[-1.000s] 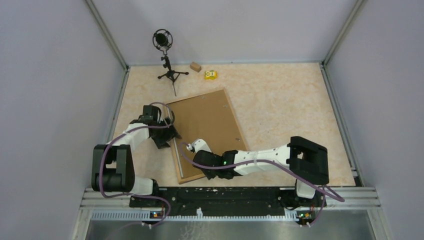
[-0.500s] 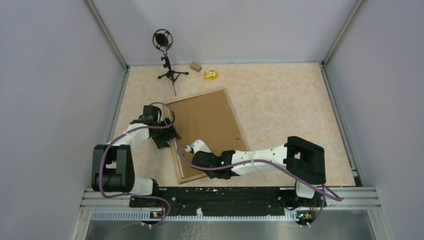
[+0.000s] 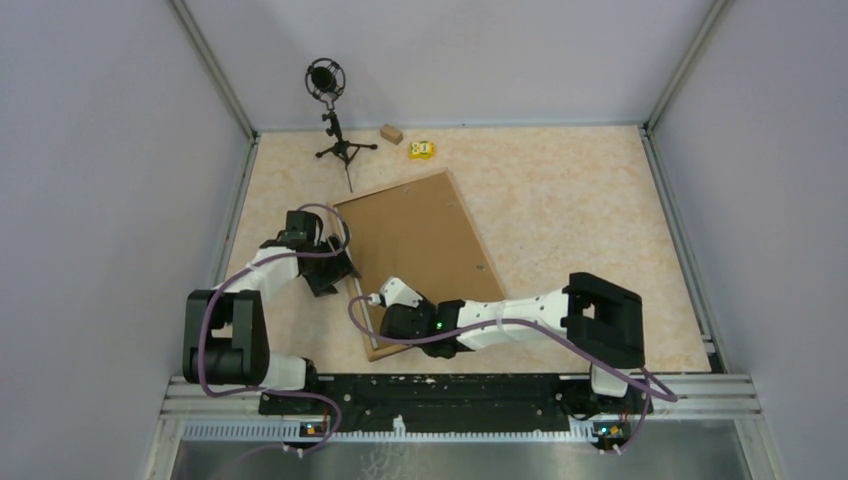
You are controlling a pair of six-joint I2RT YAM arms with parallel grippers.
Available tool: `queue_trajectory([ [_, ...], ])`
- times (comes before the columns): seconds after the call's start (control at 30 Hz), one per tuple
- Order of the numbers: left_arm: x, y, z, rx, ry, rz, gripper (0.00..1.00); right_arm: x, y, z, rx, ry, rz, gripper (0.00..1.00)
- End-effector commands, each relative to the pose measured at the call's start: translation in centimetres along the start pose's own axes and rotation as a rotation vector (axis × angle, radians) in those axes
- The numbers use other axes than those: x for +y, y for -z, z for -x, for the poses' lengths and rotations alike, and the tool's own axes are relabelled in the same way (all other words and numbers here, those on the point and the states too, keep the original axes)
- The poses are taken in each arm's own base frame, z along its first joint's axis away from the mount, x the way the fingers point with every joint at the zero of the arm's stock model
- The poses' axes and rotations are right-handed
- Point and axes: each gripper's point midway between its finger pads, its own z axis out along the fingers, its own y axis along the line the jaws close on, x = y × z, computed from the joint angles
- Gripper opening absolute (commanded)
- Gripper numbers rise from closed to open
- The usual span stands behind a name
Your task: Put the photo into the frame
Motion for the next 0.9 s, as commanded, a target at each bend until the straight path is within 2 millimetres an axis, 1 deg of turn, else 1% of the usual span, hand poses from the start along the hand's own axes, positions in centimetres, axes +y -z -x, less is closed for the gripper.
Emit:
queue_trajectory([
  [0.0, 1.8, -0.2, 0.6, -0.045, -0.039, 0.081, 0.72, -2.3, 3.3, 4.4, -0.135, -0.085, -0.024, 0.38],
  [0.07, 1.4, 0.1, 0.8, -0.058, -0.048, 0.061, 0.74, -3.5, 3.8, 4.5, -0.137, -0.157, -0.023, 0.46],
  [0.13, 0.8, 0.3, 1.0, -0.064, -0.06, 0.032, 0.77, -5.6, 4.1, 4.2, -0.132, -0.259, -0.033, 0.55],
  [0.2, 0.2, 0.6, 1.0, -0.064, -0.066, -0.002, 0.83, -7.9, 3.9, 3.6, -0.126, -0.373, -0.037, 0.66],
  [0.23, -0.2, 0.8, 1.0, -0.065, -0.07, -0.02, 0.85, -9.1, 3.6, 3.4, -0.121, -0.435, -0.025, 0.7],
  [0.3, -1.1, 1.1, 1.1, -0.064, -0.075, -0.061, 0.88, -11.0, 3.1, 3.0, -0.12, -0.558, 0.037, 0.75],
  [0.37, -2.0, 1.4, 1.4, -0.066, -0.081, -0.104, 0.91, -13.2, 2.6, 3.3, -0.153, -0.679, 0.114, 0.78],
  [0.4, -2.5, 1.5, 1.4, -0.064, -0.085, -0.124, 0.94, -14.7, 2.6, 3.9, -0.191, -0.743, 0.148, 0.78],
  [0.43, -2.9, 1.6, 1.6, -0.066, -0.092, -0.142, 0.97, -16.7, 2.2, 4.2, -0.221, -0.805, 0.162, 0.78],
  [0.5, -3.7, 1.6, 1.5, -0.049, -0.123, -0.188, 0.98, -19.4, 1.6, 5.0, -0.274, -0.884, 0.172, 0.78],
  [0.6, -5.1, 1.6, 1.3, -0.015, -0.14, -0.274, 0.98, -23.7, 0.6, 7.4, -0.337, -0.956, 0.124, 0.78],
  [0.67, -5.7, 1.6, 1.5, -0.01, -0.137, -0.309, 0.98, -26.1, -0.2, 9.3, -0.368, -0.993, 0.107, 0.78],
  [0.73, -6.0, 1.5, 1.5, -0.001, -0.141, -0.326, 0.98, -27.7, -1.2, 11.1, -0.396, -1.028, 0.105, 0.77],
  [0.77, -5.7, 1.5, 1.9, -0.001, -0.128, -0.328, 0.98, -28.3, -1.6, 11.7, -0.402, -1.049, 0.109, 0.75],
  [0.87, -5.4, 1.1, 1.9, 0.019, -0.119, -0.36, 0.98, -29.1, -2.1, 13.2, -0.458, -1.06, 0.178, 0.72],
])
